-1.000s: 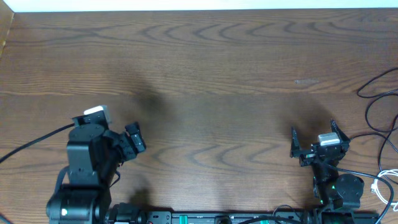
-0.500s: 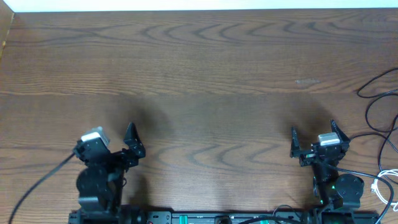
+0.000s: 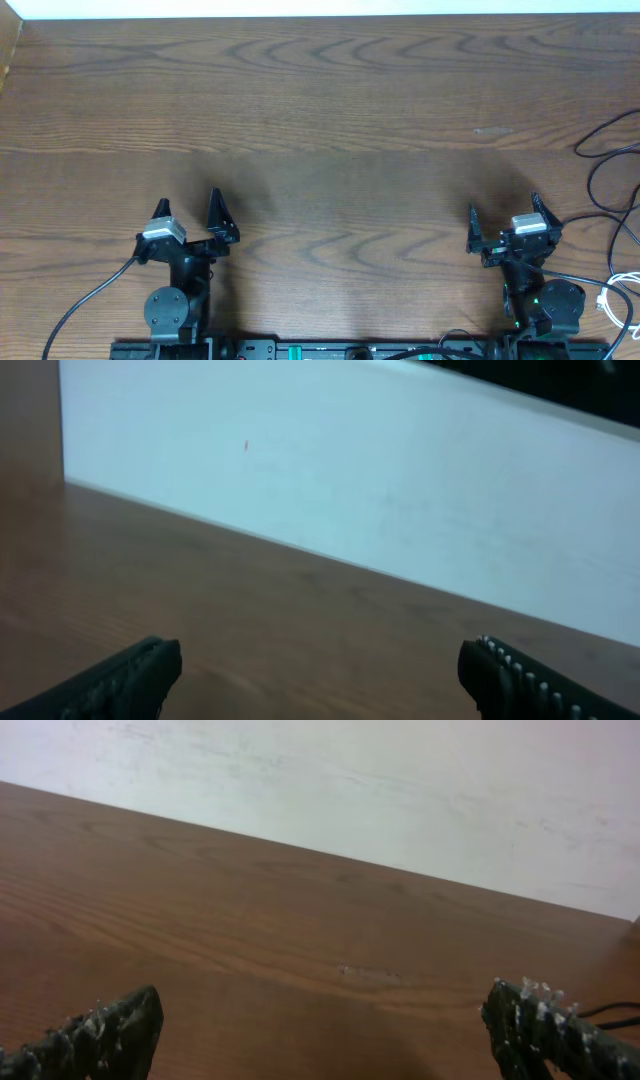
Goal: Untangle cables
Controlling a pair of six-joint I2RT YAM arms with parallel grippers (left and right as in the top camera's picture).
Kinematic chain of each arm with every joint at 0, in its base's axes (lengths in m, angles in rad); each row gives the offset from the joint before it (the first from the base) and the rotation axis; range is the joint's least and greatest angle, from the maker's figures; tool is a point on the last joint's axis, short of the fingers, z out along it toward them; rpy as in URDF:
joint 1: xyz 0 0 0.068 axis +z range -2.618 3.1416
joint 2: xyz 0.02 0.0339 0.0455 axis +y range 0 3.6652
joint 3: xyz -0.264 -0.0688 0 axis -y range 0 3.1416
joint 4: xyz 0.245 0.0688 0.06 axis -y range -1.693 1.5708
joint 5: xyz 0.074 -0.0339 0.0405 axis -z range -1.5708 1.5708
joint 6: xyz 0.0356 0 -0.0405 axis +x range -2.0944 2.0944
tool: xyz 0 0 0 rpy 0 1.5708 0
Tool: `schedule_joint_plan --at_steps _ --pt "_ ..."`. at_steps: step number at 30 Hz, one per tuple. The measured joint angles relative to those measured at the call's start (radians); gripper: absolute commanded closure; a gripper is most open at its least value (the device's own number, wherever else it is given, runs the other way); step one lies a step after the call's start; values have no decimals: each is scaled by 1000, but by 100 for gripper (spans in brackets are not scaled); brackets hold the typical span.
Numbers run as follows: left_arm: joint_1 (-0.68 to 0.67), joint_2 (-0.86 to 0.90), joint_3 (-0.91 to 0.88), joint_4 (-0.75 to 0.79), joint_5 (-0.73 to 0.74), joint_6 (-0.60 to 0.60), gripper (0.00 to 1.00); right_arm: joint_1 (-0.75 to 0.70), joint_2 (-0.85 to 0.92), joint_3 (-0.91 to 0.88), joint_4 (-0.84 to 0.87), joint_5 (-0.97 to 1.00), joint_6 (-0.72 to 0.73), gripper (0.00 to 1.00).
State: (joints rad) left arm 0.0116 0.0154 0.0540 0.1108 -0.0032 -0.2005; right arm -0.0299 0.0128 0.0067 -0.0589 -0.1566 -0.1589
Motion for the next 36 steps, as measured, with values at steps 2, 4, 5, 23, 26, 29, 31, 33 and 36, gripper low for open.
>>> schedule_joint_plan --at_steps 2,4,5,23,26,29,31,33,36 --pt "0 -2 -13 35 5 40 6 0 0 0 0 0 0 1" --pt "0 -3 -22 60 6 76 6 0 0 0 0 0 0 1" --pt "0 -3 -27 73 6 93 6 0 0 0 0 0 0 1" --pt "0 -5 -43 -127 69 180 6 0 0 0 0 0 0 1" --pt "0 -5 -43 -129 70 183 6 0 0 0 0 0 0 1" --pt "0 -4 -42 -129 71 183 6 0 0 0 0 0 0 1" --pt "0 -4 -42 -129 72 183 6 0 0 0 0 0 0 1" --pt "0 -4 -42 -129 72 183 6 0 0 0 0 0 0 1" --pt "0 -4 -42 -129 72 183 6 0 0 0 0 0 0 1"
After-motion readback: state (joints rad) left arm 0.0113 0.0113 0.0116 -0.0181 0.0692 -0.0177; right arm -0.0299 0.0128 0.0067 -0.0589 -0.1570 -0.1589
